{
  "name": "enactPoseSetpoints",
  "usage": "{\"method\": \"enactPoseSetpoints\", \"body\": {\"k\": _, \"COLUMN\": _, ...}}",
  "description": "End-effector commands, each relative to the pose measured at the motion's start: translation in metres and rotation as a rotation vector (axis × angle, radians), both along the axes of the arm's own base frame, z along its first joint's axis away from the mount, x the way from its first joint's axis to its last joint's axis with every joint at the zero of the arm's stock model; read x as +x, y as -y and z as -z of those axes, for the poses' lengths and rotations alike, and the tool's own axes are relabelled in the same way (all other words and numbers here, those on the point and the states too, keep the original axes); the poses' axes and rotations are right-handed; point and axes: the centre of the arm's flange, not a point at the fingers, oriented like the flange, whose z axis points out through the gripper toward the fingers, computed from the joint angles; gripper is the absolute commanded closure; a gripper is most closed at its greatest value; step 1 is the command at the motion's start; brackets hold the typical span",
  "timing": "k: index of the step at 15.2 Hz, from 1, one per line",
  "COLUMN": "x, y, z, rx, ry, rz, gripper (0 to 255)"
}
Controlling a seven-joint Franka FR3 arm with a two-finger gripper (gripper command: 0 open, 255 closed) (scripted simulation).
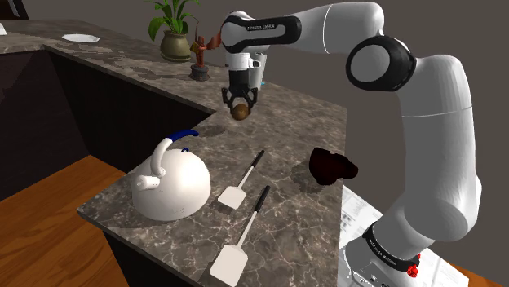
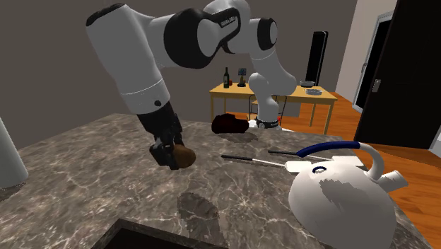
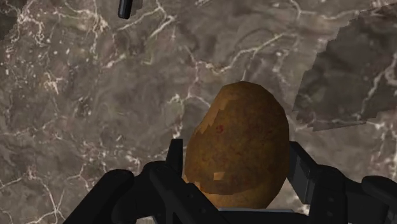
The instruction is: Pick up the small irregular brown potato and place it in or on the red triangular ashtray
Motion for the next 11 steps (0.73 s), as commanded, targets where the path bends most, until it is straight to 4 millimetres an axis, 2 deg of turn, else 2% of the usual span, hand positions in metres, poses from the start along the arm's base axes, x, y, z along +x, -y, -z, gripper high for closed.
{"method": "enactPoseSetpoints", "body": {"k": 1, "x": 0.000, "y": 0.001, "z": -0.011, "rx": 0.000, "ry": 0.000, "rz": 0.000, "gripper": 255}}
{"method": "enactPoseSetpoints", "body": {"k": 11, "x": 0.000, "y": 0.001, "z": -0.064, "rx": 0.000, "ry": 0.000, "rz": 0.000, "gripper": 255}}
